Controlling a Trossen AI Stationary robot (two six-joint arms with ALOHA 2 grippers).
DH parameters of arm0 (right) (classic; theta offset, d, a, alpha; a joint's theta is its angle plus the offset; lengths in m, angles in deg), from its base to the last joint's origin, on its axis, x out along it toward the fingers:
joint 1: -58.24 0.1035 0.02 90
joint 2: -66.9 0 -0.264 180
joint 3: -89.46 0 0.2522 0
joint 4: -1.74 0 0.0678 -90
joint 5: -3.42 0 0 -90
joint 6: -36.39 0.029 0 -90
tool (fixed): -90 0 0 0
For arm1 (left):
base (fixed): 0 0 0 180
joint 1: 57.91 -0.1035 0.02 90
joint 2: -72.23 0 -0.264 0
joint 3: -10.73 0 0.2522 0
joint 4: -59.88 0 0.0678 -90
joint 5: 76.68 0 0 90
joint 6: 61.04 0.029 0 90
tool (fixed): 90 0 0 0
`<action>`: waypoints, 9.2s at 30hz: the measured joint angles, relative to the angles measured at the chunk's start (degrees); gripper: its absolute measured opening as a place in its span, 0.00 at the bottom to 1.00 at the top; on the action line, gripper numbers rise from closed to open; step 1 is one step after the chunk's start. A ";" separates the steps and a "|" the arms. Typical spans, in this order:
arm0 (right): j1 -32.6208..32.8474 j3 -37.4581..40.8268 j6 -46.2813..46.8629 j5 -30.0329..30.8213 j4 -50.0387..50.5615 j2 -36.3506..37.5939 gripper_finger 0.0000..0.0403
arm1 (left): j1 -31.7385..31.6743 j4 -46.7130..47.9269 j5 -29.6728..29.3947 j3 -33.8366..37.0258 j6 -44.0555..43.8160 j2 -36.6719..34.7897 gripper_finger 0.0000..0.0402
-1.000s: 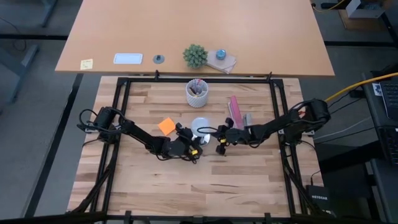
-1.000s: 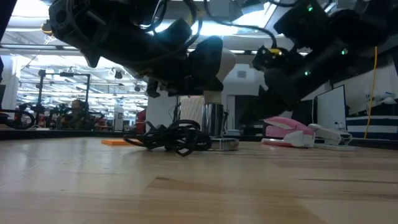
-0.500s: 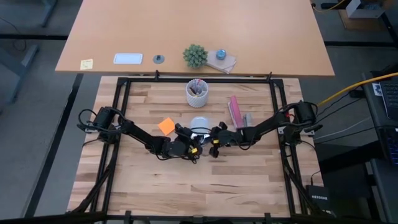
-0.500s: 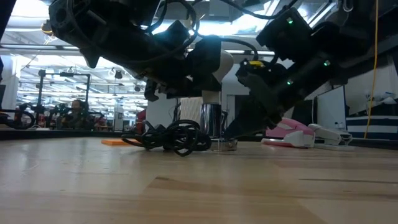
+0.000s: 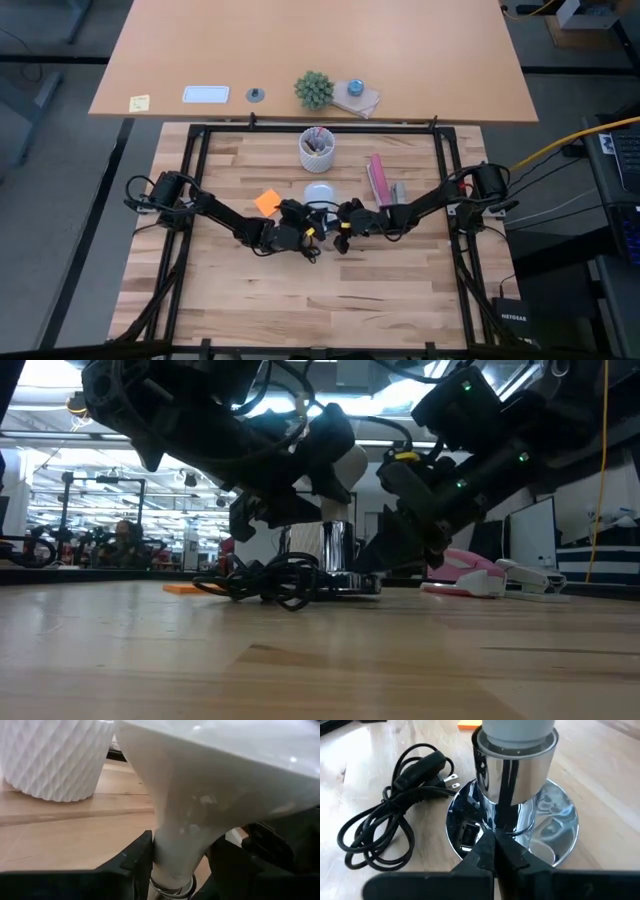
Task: Screw lightbulb
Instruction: Remove the lightbulb from the lamp
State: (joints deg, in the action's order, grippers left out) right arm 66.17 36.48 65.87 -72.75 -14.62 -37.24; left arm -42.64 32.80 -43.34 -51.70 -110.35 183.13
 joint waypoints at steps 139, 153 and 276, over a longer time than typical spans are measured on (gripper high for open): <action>7.39 0.00 -16.52 34.59 19.75 21.14 0.01 | -1.27 -4.74 6.07 0.02 36.27 0.13 0.51; 15.37 0.02 -16.22 28.57 23.91 32.94 0.01 | -1.99 -4.79 5.90 0.02 36.27 0.13 0.51; 3.24 0.04 -20.92 19.59 25.48 30.85 0.01 | 1.74 4.22 -15.42 0.04 37.92 -9.14 0.51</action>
State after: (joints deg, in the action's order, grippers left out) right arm 69.41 36.53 44.94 -53.15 10.86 -6.39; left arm -40.90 37.02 -58.76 -51.65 -72.42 173.99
